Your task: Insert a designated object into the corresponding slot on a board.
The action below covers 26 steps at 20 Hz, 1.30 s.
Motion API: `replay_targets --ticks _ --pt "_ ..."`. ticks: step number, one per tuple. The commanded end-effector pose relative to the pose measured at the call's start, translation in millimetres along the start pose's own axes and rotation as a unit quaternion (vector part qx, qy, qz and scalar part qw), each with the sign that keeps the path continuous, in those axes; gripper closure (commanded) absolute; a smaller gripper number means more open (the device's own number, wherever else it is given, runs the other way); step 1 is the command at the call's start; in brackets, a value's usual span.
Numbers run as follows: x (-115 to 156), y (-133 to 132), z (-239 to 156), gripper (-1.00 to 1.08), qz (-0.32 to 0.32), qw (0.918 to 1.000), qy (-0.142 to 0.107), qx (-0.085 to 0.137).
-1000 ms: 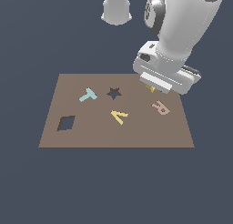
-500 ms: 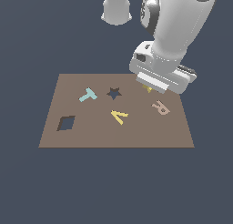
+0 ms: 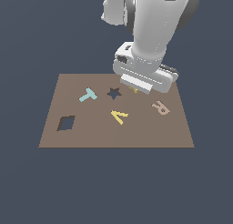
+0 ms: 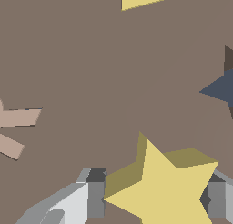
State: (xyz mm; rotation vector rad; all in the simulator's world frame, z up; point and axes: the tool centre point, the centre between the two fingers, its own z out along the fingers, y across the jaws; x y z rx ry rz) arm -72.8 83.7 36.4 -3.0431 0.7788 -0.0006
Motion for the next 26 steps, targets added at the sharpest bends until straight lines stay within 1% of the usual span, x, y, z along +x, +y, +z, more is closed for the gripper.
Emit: replay_targets --ticks 1,6,12,17,26 --pt "12 16 -1 1.08 -0.013 0.9999 0.000 0.000" --pt "33 42 -3 1.08 -0.037 0.9993 0.001 0.000" --pt "52 60 -4 1.08 -0.055 0.9985 0.001 0.000" --pt "59 67 -4 1.08 -0.062 0.9981 0.001 0.001" --pt "60 67 4 1.08 -0.063 0.9980 0.001 0.001"
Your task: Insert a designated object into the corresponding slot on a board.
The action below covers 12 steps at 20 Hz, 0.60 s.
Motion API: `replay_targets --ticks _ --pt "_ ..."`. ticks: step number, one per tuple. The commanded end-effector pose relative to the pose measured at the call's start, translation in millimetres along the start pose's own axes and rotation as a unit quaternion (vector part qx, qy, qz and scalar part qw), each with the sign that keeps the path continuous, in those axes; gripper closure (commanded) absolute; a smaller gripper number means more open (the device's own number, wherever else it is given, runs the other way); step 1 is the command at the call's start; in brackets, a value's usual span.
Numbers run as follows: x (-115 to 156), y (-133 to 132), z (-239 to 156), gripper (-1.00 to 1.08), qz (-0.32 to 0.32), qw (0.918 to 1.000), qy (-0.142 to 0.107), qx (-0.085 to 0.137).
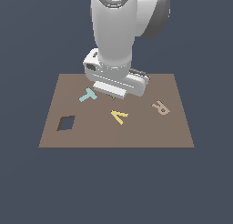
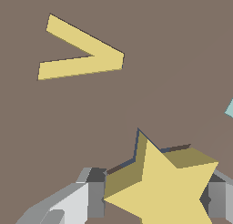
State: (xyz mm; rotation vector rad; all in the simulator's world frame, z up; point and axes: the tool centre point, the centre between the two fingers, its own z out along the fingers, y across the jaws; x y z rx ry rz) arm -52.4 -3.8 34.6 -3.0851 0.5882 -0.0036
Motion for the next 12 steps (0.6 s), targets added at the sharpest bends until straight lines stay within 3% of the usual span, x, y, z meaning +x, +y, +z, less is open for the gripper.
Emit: replay_targets --ticks 1,2,3,12 --pt "0.4 0.0 3.6 1.08 0.000 1.0000 0.000 0.000" --pt "0.4 0.1 4.0 1.08 0.000 1.0000 0.000 0.000" --pt "0.4 0.1 4.0 -0.92 0.000 1.0000 0.000 0.000" --pt "0.4 0.1 4.0 -0.92 0.000 1.0000 0.000 0.000"
